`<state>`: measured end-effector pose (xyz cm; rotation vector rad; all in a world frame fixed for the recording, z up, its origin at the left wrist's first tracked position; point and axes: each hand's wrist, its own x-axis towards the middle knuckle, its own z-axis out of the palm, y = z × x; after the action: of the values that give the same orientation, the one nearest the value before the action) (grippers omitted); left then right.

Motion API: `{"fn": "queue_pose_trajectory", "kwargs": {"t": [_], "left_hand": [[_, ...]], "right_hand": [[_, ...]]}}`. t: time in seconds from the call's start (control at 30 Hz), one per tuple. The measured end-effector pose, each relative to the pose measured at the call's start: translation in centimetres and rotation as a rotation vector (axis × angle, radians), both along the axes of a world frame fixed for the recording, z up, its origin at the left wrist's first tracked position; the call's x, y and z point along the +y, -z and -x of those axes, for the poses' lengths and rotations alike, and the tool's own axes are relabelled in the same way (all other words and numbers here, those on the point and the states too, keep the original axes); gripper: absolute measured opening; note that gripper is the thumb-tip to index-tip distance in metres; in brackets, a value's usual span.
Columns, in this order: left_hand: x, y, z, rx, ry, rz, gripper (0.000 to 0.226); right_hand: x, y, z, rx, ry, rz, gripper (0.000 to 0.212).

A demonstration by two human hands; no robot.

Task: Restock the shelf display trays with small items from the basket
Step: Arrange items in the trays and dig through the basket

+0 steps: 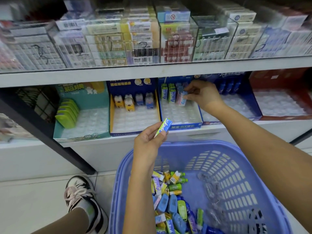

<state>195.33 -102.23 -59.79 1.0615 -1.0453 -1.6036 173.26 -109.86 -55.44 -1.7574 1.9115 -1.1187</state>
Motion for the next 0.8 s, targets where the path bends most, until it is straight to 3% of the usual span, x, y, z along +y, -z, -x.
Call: {"fn": "queue_pose_trajectory", "kwargs": {"t": [0.23,0.33,0.47,0.6,0.7,0.77,0.8], "left_hand": [[0.0,0.3,0.8,-0.055,-0.048,0.000,0.025],[0.1,0.2,0.9,-0.021,-0.044,-0.009,0.023],[0.3,0.3,1.0,0.027,-0.054,-0.031,0.023],[0.3,0.4,1.2,0.034,-0.067,-0.037,0.022],[0.3,0.2,1.6,0.025,-0.099,-0.038,0.022],[0.4,0.0,1.9,0.018,-0.119,-0.022,0.021],[0.5,-0.1,2.1,0.019,-0.132,-0.013,0.021]], "right_hand": [[-0.1,0.6,-0.3,0.190,-0.008,0.012,0.021],[0.5,1.2,-0.6,0.112,0.006,0.075,0.022],[0.6,1.7,-0.1,0.071,0.028,0.016,0.019],[0.3,0.9,-0.1,0.415,-0.046,0.024,0.022],[0.0,-0.7,-0.5,0.594,-0.092,-0.095,0.026],[0.5,-1.6,-1.2,0.604,-0.085,-0.115,0.031],[1.2,-1.9,-1.8,0.518,-0.070,-0.102,0.034]]}}
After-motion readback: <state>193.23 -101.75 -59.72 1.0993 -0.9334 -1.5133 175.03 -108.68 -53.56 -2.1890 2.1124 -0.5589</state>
